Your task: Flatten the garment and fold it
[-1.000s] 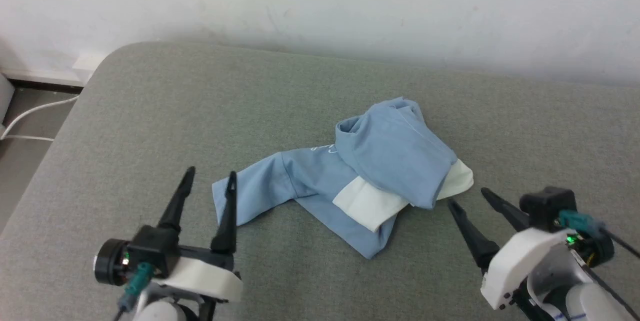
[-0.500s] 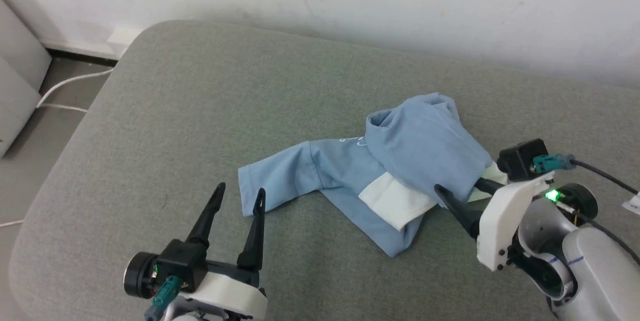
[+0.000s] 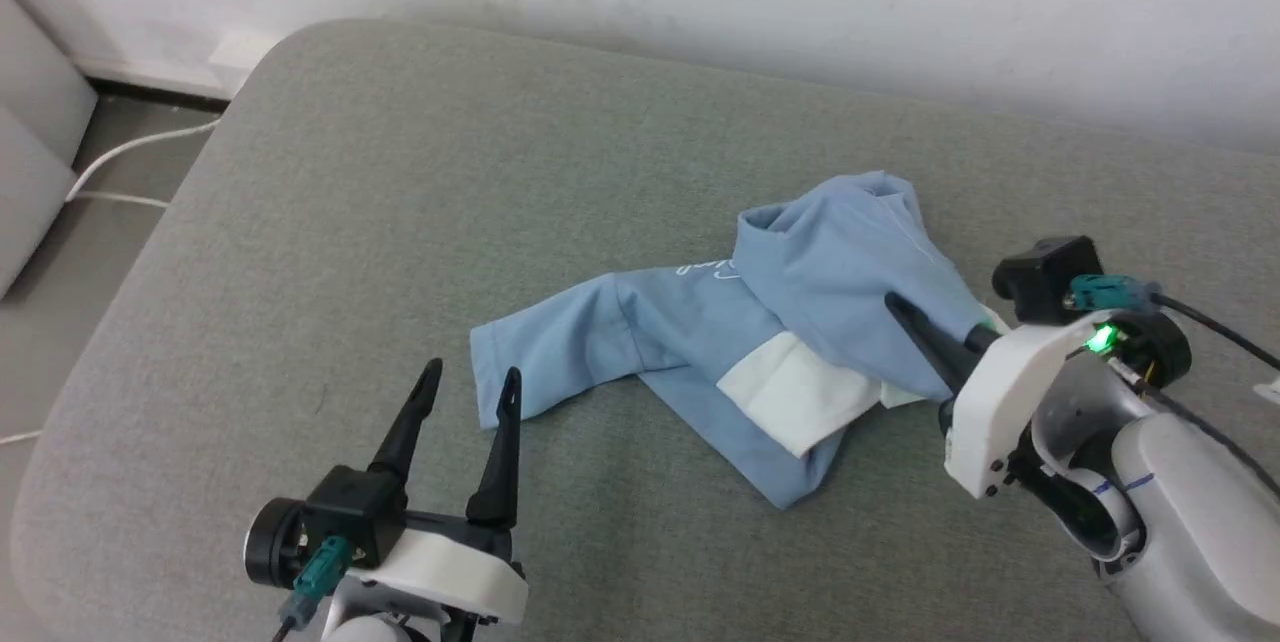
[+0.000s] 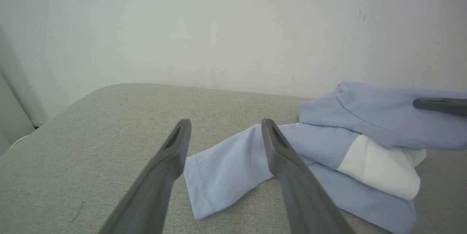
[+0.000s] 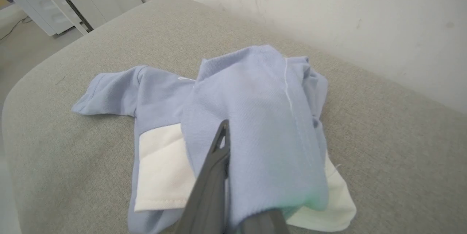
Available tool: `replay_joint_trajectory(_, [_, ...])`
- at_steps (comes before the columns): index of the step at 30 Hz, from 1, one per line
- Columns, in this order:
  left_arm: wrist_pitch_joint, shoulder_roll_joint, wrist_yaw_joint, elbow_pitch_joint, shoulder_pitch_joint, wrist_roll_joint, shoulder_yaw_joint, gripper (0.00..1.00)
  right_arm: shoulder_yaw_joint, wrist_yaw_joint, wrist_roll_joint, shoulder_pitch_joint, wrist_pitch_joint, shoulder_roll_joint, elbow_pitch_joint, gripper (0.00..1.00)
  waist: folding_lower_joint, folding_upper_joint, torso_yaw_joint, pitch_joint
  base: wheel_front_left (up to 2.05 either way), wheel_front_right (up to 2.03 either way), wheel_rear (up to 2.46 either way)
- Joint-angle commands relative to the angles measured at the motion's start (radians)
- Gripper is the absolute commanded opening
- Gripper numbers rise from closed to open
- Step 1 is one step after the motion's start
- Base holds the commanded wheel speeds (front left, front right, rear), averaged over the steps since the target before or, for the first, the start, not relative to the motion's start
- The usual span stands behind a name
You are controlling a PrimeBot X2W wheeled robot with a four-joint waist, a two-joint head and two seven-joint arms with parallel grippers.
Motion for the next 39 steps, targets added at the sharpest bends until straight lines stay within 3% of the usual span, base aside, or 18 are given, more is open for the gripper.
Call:
replay_joint_trajectory(1, [-0.005, -0.004, -0.009, 0.005, -0.003, 0.013, 0.012, 1.0, -0.006, -0.001, 0.0, -0.006, -0.023, -0.01, -0.032, 0.0, -0.0001, 0.0, -0.035, -0.031, 0.0, 0.0, 0.0])
replay_joint_trajectory(5, [-0.005, -0.008, -0.013, 0.002, 0.016, 0.015, 0.03, 1.0, -0.063, -0.001, -0.004, 0.038, -0.037, -0.034, -0.153, 0.0, -0.0001, 0.0, -0.088, -0.062, 0.0, 0.0, 0.0])
replay_joint_trajectory(9, [-0.005, -0.011, -0.017, -0.004, 0.032, 0.013, 0.047, 1.0, -0.184, -0.001, -0.034, 0.123, 0.001, -0.052, -0.305, 0.0, -0.0001, 0.0, -0.146, -0.083, 0.0, 0.0, 0.0])
replay_joint_trajectory(16, [-0.005, -0.015, -0.024, -0.013, 0.031, 0.015, 0.06, 1.0, -0.485, -0.001, -0.15, 0.337, 0.196, -0.035, -0.474, 0.0, -0.0001, 0.0, -0.206, -0.086, 0.0, 0.0, 0.0])
replay_joint_trajectory(21, [-0.005, -0.017, -0.031, -0.015, 0.007, 0.016, 0.057, 1.0, -0.657, -0.001, -0.239, 0.432, 0.272, -0.012, -0.416, 0.0, -0.0001, 0.0, -0.208, -0.06, 0.0, 0.0, 0.0])
replay_joint_trajectory(26, [-0.005, -0.018, -0.037, -0.004, -0.012, 0.018, 0.054, 1.0, -0.656, -0.001, -0.284, 0.439, 0.246, -0.02, -0.209, 0.0, -0.0001, 0.0, -0.2, -0.043, 0.0, 0.0, 0.0])
replay_joint_trajectory(27, [-0.005, -0.018, -0.038, 0.0, -0.015, 0.018, 0.053, 1.0, -0.649, -0.001, -0.292, 0.432, 0.232, -0.019, -0.168, 0.15, -0.0001, 0.0, -0.199, -0.041, 0.0, 0.0, 0.0])
replay_joint_trajectory(28, [-0.005, -0.018, -0.039, 0.003, -0.018, 0.018, 0.052, 1.0, -0.644, -0.001, -0.304, 0.424, 0.22, -0.017, -0.13, 1.0, -0.0001, 0.0, -0.197, -0.04, 0.0, 0.0, 0.0])
replay_joint_trajectory(33, [-0.005, -0.019, -0.041, 0.015, -0.021, 0.018, 0.053, 1.0, -0.642, -0.001, -0.355, 0.372, 0.147, 0.006, -0.027, 1.0, -0.0001, 0.0, -0.202, -0.043, 0.0, 0.0, 0.0])
replay_joint_trajectory(39, [-0.005, -0.019, -0.045, 0.037, -0.021, 0.003, 0.057, 1.0, -0.701, -0.001, -0.437, 0.341, 0.061, 0.043, -0.066, 1.0, -0.0001, 0.0, -0.221, -0.055, 0.0, 0.0, 0.0])
